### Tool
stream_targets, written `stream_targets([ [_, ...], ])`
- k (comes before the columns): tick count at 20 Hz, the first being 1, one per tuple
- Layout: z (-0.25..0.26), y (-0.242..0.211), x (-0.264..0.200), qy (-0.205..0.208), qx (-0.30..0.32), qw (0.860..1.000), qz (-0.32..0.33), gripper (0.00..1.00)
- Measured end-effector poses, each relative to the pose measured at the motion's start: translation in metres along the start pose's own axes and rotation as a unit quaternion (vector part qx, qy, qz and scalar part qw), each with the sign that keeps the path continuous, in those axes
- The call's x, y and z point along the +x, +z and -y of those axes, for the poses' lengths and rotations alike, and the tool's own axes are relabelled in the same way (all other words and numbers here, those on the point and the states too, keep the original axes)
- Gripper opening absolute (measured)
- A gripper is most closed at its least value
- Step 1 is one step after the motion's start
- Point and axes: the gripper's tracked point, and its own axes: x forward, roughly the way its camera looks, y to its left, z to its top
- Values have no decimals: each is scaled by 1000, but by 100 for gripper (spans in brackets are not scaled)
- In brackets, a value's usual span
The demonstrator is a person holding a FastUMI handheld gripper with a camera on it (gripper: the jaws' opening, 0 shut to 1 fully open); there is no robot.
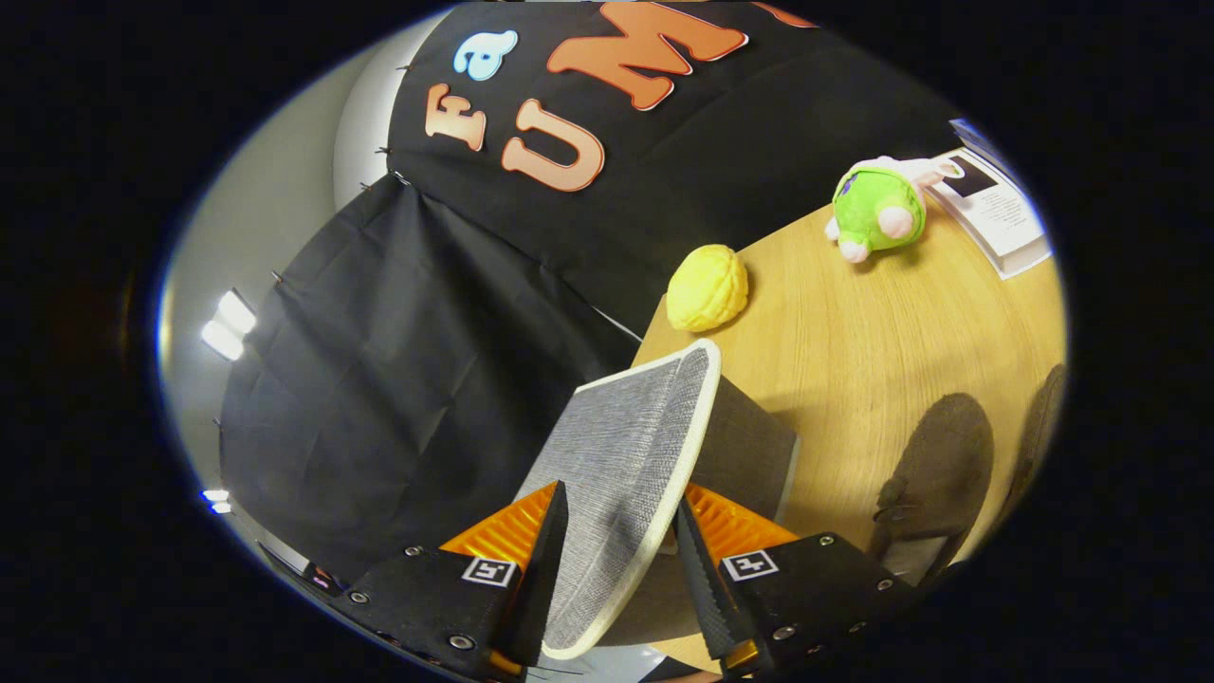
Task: Open the storage box then place both shoes into the box .Put the left shoe in first, then the right shoe, with the right side of both shoes facing outward in a uniform manner.
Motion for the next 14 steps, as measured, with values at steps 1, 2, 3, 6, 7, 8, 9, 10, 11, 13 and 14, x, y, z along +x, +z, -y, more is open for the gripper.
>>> stream_targets([
  [1, 2, 1, 2, 1, 5, 1000, -3, 62],
  [2, 10, 1, 1, -10, 5, 1000, -2, 55],
  [3, 19, 1, 1, -25, 2, 1000, -1, 39],
  [6, 12, 3, 2, -19, 10, 1000, 1, 17],
  [7, 8, 6, 0, -18, 25, 1000, 5, 13],
  [8, 4, 11, -1, -14, 36, 999, 12, 11],
  [9, -1, 17, -2, -11, 40, 999, 19, 7],
  [10, -6, 20, -3, -9, 40, 999, 20, 7],
  [11, -13, 23, -4, -4, 39, 999, 23, 6],
  [13, -25, 28, -6, -5, 30, 999, 27, 6],
  [14, -33, 31, -8, -2, 23, 999, 30, 6],
])
